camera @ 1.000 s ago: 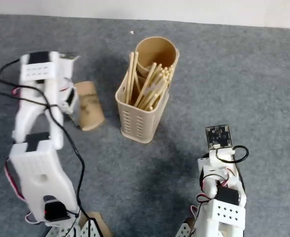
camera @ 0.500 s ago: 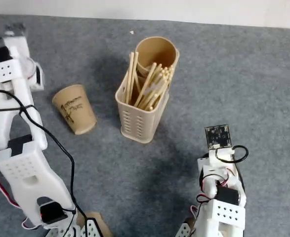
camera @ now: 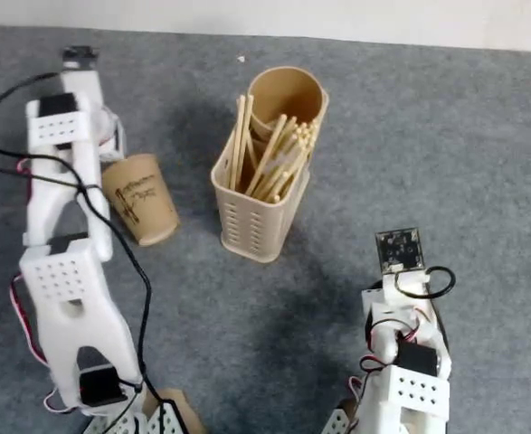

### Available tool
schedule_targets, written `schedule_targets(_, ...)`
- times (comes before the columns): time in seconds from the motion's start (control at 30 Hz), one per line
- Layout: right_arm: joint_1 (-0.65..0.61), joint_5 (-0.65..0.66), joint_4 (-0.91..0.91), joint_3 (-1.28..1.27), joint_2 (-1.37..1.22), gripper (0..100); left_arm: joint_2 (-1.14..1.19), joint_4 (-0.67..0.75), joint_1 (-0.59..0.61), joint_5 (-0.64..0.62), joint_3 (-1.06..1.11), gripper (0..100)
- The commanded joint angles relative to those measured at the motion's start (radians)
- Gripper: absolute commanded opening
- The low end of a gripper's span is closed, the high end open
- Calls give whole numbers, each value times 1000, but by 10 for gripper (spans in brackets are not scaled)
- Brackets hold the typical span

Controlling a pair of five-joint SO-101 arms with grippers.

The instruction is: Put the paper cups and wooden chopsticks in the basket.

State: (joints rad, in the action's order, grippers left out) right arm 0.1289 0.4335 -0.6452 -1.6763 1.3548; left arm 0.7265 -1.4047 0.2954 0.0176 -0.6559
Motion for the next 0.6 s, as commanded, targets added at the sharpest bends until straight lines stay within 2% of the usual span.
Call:
schedule_targets(0.0,-2,8,19,-59,13,35,-18,-276,-67,-8,-163,192)
schedule_targets(0.07,-2,8,19,-59,13,35,-21,-404,-101,-8,-228,192)
schedule_targets(0.2,-1,8,19,-59,13,35,-142,-397,-143,-6,-107,192)
schedule_targets(0.43,1,8,19,-59,13,35,-561,-391,-329,68,487,192)
schedule_targets(0.57,1,8,19,-59,13,35,-786,-385,-318,84,699,192)
